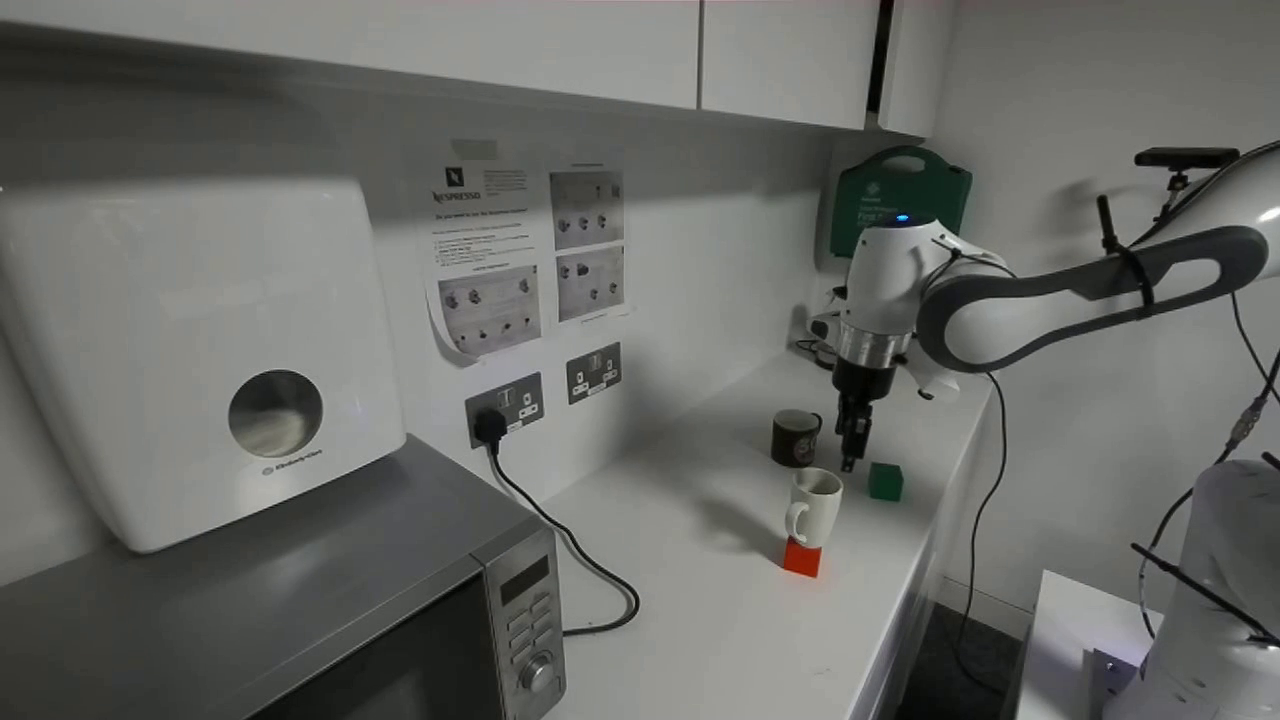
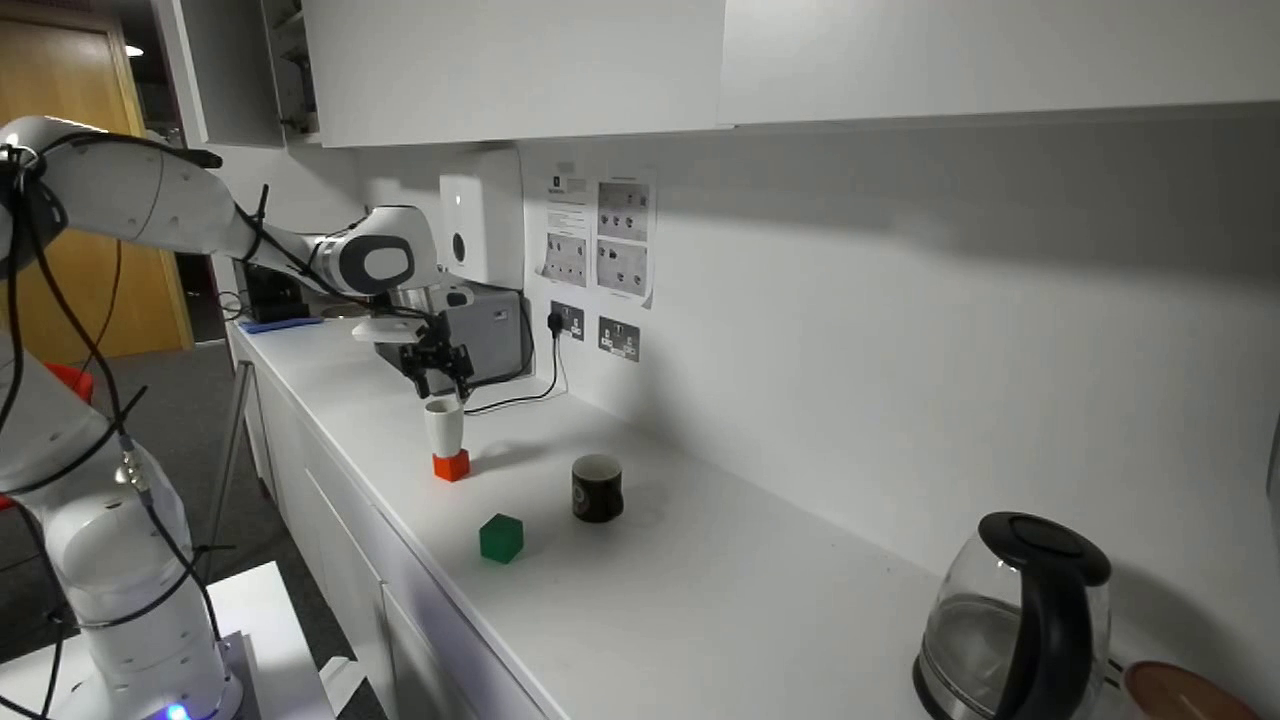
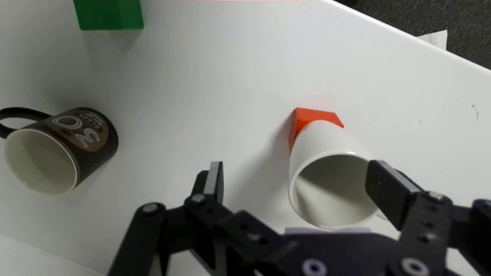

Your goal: Put the mugs on the table and then stack the blocks

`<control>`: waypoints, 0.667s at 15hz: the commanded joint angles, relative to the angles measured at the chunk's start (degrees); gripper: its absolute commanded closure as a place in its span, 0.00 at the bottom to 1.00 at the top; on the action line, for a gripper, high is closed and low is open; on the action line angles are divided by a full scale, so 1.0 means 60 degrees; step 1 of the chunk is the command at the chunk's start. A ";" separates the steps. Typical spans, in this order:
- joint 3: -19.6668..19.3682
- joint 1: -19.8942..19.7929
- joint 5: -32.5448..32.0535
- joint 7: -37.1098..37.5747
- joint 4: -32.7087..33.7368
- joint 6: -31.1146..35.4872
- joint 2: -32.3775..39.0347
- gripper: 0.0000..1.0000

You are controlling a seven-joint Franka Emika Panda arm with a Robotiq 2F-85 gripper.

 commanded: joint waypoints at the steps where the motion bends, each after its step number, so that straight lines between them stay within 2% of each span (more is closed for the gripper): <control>1: -0.0200 0.0174 0.0197 -0.0711 0.0499 -0.0004 0.0489 0.00; 10: -0.0359 0.0080 0.0597 -0.1390 0.1638 0.0006 0.1712 0.00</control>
